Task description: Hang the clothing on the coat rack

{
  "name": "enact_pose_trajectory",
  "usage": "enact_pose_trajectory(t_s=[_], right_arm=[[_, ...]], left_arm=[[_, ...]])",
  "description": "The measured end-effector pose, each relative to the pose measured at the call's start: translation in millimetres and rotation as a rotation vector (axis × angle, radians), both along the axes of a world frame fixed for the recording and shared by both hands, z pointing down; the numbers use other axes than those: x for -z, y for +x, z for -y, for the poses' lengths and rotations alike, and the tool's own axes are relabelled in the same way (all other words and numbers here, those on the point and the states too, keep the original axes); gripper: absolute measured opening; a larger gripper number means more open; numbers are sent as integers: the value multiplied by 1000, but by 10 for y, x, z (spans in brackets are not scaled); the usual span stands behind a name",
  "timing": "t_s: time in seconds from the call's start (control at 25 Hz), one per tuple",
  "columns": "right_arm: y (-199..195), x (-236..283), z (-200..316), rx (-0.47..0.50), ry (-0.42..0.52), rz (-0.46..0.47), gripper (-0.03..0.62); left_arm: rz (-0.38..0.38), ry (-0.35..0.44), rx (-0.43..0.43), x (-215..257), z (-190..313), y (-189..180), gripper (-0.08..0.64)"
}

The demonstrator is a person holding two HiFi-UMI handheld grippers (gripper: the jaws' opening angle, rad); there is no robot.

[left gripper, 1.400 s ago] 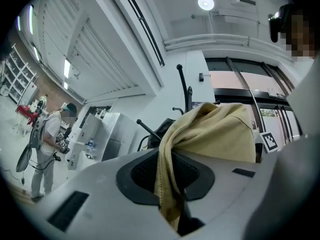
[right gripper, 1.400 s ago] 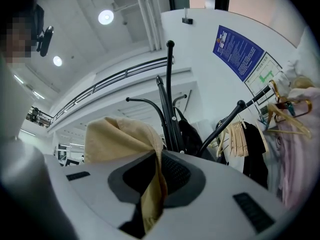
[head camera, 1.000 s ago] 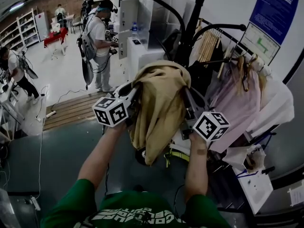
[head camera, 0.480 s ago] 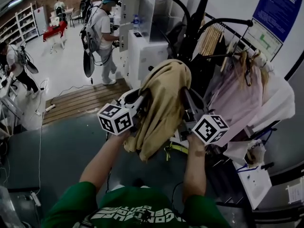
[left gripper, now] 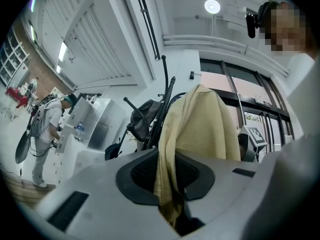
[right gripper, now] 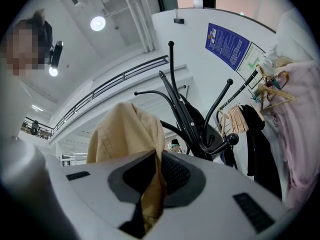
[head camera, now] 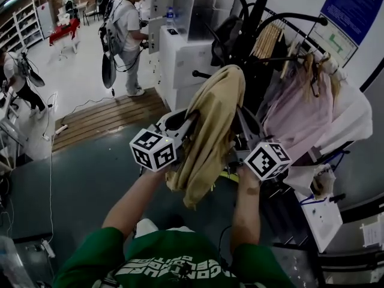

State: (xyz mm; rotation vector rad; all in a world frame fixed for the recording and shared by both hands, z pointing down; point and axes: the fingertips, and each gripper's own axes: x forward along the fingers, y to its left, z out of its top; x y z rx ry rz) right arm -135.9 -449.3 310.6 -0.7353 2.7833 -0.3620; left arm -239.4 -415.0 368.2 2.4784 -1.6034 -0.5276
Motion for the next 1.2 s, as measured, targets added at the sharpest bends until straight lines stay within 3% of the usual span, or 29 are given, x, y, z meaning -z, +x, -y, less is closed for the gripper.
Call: enact_pose_trajectory(t_s=[0.24, 0.48, 0.64, 0.92, 1.2], right_arm=[[47, 31, -56, -112, 18, -24, 41], [202, 34, -159, -289, 56, -38, 44], [376, 50, -251, -374, 57, -22, 44], [489, -89, -447, -535, 52, -101, 44], [481, -352, -761, -609, 4, -114, 44]], left_arm=[[46, 7, -41, 13, -58, 48, 49], [92, 26, -104, 18, -48, 33, 56], [131, 51, -102, 41, -74, -15, 84], [159, 78, -165, -5, -230, -67, 110], [161, 65, -207, -122, -408, -246, 110]])
